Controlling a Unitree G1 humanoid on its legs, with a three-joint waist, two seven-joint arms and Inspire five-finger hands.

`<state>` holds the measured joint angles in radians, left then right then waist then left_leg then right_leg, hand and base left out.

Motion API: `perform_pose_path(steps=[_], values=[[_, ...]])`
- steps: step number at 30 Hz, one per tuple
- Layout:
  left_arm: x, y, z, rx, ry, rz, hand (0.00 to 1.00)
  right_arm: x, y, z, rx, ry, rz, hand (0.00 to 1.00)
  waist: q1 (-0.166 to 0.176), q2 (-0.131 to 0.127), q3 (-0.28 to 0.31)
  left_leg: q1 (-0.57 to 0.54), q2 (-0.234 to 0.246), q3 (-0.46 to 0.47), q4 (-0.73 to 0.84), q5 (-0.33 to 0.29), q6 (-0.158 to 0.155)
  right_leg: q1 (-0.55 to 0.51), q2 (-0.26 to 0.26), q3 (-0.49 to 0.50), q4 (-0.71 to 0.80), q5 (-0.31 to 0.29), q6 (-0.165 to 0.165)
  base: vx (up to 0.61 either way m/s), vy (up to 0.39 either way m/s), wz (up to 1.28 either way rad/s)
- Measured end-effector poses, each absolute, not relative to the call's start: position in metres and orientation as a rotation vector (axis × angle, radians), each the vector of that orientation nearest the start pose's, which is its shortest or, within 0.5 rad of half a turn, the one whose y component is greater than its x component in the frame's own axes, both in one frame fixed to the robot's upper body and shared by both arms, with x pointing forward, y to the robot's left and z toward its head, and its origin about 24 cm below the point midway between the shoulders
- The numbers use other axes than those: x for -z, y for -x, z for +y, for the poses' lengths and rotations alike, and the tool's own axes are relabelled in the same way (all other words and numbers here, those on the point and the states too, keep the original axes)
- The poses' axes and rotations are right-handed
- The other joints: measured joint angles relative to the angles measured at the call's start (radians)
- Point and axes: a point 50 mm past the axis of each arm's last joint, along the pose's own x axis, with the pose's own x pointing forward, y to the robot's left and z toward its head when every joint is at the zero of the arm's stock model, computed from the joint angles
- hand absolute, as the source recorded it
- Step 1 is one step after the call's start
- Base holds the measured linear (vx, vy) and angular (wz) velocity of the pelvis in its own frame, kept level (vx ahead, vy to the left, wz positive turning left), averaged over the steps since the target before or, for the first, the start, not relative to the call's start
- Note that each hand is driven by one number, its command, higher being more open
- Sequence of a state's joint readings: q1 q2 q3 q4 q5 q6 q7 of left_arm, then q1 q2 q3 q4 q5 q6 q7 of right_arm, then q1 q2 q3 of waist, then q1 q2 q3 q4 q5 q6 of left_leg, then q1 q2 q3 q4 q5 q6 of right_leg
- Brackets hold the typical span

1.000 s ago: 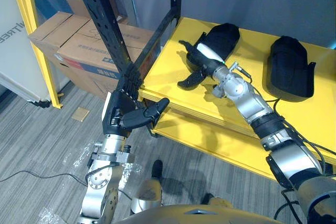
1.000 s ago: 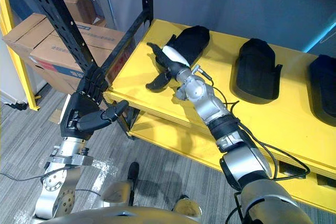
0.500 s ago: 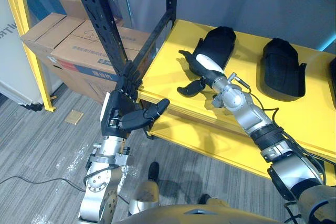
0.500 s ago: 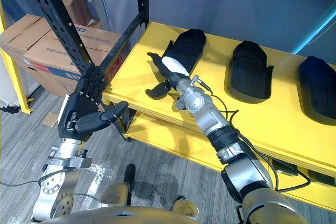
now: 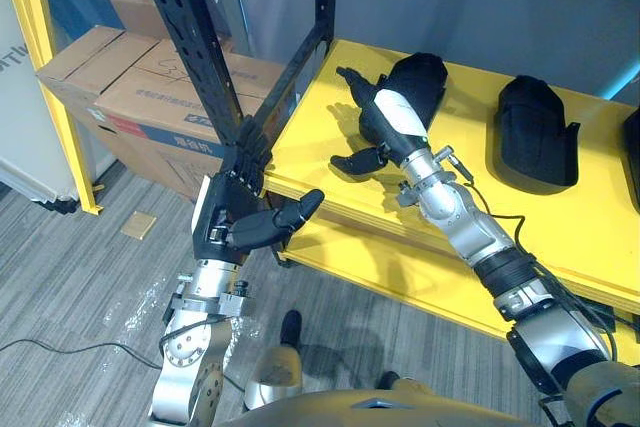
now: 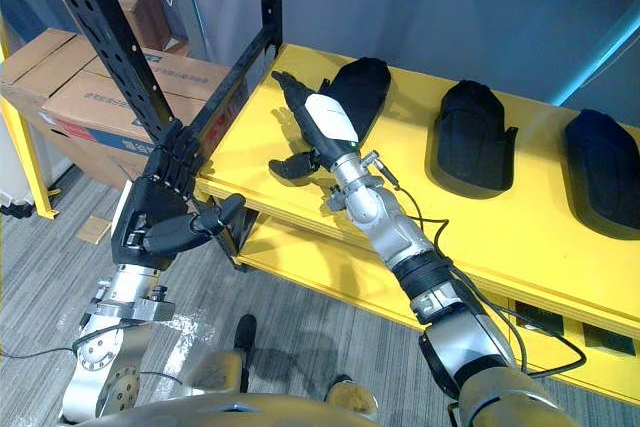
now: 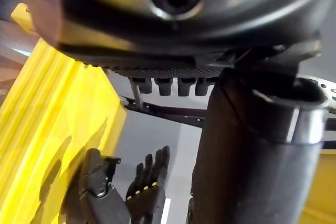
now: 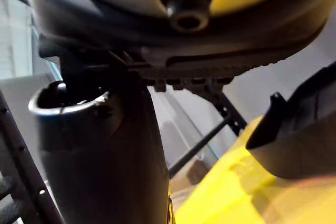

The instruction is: Walk over and take three plastic housings, then place them on the shelf

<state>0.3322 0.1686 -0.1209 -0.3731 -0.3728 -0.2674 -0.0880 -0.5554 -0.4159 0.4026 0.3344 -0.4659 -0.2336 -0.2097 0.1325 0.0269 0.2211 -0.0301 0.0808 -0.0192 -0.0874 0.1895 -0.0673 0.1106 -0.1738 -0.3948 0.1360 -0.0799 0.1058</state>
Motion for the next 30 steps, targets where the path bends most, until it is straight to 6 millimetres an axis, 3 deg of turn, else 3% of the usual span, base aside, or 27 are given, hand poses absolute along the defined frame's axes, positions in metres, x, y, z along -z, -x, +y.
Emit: perform_pose_path(steps=[8, 17, 18, 30], values=[[-0.079, -0.178, 0.162, 0.132, 0.236, -0.283, 1.00, -0.115, -0.332, -0.130, -0.190, 0.947, -0.420, 1.00, -0.007, 0.009, -0.024, 0.003, 0.002, 0.013, 0.000, -0.002, 0.000, -0.004, 0.000, 0.014, -0.001, 0.002, 0.001, 0.00, -0.005, -0.04], [-0.079, -0.178, 0.161, 0.126, 0.234, -0.283, 1.00, -0.093, -0.332, -0.134, -0.284, 0.974, -0.203, 1.00, -0.026, 0.014, -0.034, 0.006, 0.007, 0.037, 0.002, -0.003, -0.001, -0.019, 0.001, 0.040, 0.003, 0.006, 0.001, -0.01, -0.021, -0.08], [-0.079, -0.178, 0.162, 0.125, 0.234, -0.283, 1.00, -0.092, -0.332, -0.134, -0.293, 0.976, -0.191, 0.00, -0.027, 0.016, -0.036, 0.007, 0.006, 0.038, 0.001, -0.003, -0.001, -0.018, 0.000, 0.041, 0.003, 0.006, 0.001, -0.01, -0.024, -0.06], [-0.079, -0.178, 0.161, 0.129, 0.214, -0.282, 1.00, -0.085, -0.333, -0.135, -0.348, 0.991, -0.140, 0.00, -0.025, 0.020, -0.069, 0.007, 0.006, 0.038, -0.001, -0.003, -0.001, -0.018, 0.000, 0.036, 0.002, 0.006, 0.000, 0.00, 0.000, 0.00]])
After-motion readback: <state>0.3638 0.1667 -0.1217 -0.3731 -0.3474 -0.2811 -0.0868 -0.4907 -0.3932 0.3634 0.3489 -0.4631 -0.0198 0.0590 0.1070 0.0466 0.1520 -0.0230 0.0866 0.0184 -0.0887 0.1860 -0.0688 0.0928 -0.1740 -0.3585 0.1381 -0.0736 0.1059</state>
